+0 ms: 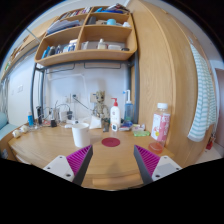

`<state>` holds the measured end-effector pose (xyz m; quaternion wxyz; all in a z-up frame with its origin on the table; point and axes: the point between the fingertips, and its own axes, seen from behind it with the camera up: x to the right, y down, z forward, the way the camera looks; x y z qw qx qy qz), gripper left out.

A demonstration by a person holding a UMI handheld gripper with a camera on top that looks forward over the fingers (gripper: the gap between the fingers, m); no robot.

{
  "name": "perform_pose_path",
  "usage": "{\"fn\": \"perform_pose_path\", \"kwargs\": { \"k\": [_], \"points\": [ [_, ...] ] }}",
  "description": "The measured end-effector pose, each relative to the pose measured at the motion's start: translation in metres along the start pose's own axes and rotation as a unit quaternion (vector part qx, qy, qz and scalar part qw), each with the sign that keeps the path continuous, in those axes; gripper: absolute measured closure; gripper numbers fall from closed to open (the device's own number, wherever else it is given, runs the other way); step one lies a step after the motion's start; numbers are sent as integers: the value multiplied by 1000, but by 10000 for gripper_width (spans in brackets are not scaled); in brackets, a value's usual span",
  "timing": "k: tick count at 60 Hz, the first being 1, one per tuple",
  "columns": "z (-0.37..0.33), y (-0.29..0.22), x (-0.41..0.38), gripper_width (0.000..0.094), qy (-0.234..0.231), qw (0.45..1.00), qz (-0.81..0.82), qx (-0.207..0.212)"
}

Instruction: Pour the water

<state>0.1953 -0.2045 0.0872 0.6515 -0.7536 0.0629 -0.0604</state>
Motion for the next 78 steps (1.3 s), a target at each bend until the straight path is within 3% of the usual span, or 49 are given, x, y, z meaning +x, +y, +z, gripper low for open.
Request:
{"fn": "perform_pose_path", "kwargs": {
  "k": [15, 27, 48, 60, 64, 78],
  "points": [
    [-4, -6, 112, 84, 46, 999, -1, 28],
    [33, -16, 172, 91, 69, 997, -13, 39],
    [115, -21, 194, 109, 40, 997, -44, 42],
    [135, -30, 189, 290, 24, 998, -25, 60],
    [137, -31, 187, 481, 18, 998, -9, 62],
    [139, -36, 187, 600, 24, 996, -2, 87]
  ]
}}
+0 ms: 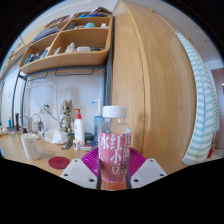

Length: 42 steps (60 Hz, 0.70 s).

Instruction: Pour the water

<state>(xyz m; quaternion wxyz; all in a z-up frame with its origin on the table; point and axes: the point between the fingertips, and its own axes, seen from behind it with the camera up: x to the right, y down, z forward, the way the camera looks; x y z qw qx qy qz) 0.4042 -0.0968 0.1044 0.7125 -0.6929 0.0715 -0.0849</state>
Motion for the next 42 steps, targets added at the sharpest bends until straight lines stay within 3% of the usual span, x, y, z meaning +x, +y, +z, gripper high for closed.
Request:
{"fn": "perform_pose_path", "kwargs": {
  "k": [15, 26, 34, 42],
  "points": [
    [-4, -4, -12, 612, 2, 999, -43, -3],
    [3, -28, -56, 609, -1, 980, -198, -11],
    [21, -35, -101, 609, -11, 932, -363, -13],
    [27, -45, -147, 595, -23, 848, -530, 3]
  ]
}}
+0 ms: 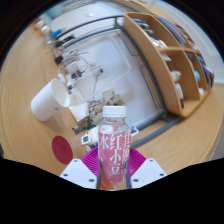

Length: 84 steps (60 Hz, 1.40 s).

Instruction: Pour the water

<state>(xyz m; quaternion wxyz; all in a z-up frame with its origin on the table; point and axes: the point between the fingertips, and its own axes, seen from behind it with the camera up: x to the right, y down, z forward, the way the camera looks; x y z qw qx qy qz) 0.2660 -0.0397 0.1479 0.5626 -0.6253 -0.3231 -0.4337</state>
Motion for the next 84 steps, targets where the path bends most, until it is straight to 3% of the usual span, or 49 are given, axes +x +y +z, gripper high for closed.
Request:
{"fn": "perform_pose_path", "kwargs": {
  "k": [12, 21, 26, 52, 59, 70, 76, 84],
  "points": [
    [14, -58, -10, 597, 19, 972, -229, 48],
    [17, -88, -9, 598, 52, 921, -382, 65],
    [20, -96, -15, 598, 46, 894, -441, 67],
    [31, -101, -24, 598, 32, 852, -520, 53],
    [27, -95, -14, 598, 26, 897, -438, 51],
    [19, -74, 6, 597, -10, 994, -104, 36],
    [16, -72, 6, 590, -28, 995, 80, 45],
    [24, -66, -16, 592, -70, 955, 283, 49]
  ]
}}
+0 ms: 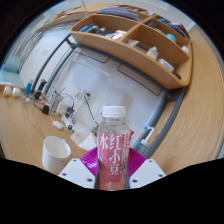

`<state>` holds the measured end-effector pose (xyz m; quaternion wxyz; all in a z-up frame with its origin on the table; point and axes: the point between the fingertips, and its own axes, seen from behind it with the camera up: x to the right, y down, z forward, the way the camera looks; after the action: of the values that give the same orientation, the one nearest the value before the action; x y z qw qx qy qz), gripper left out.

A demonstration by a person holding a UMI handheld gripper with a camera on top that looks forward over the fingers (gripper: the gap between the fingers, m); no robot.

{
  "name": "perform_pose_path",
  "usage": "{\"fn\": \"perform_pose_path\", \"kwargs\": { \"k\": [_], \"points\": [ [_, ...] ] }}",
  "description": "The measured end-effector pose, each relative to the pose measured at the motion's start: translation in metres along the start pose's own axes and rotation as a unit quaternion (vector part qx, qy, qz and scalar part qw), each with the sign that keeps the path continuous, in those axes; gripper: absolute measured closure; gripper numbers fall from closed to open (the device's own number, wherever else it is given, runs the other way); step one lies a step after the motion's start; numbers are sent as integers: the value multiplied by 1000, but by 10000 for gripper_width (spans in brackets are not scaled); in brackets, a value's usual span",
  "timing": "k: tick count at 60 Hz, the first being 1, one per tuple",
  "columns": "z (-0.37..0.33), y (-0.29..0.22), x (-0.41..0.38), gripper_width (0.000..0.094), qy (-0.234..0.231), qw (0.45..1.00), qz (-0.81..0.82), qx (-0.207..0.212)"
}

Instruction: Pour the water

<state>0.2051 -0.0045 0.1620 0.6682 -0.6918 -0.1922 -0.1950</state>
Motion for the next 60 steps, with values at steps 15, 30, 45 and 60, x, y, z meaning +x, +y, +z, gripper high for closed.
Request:
{"fn": "perform_pose_path", "kwargs": {
  "k": [15, 30, 45, 60],
  "points": [
    [19, 33, -16, 591, -58, 971, 230, 2],
    [31, 53, -23, 583, -53, 969, 241, 4],
    [27, 54, -18, 516, -49, 961, 270, 26],
    [10, 58, -23, 154, -58, 956, 288, -1]
  ]
}}
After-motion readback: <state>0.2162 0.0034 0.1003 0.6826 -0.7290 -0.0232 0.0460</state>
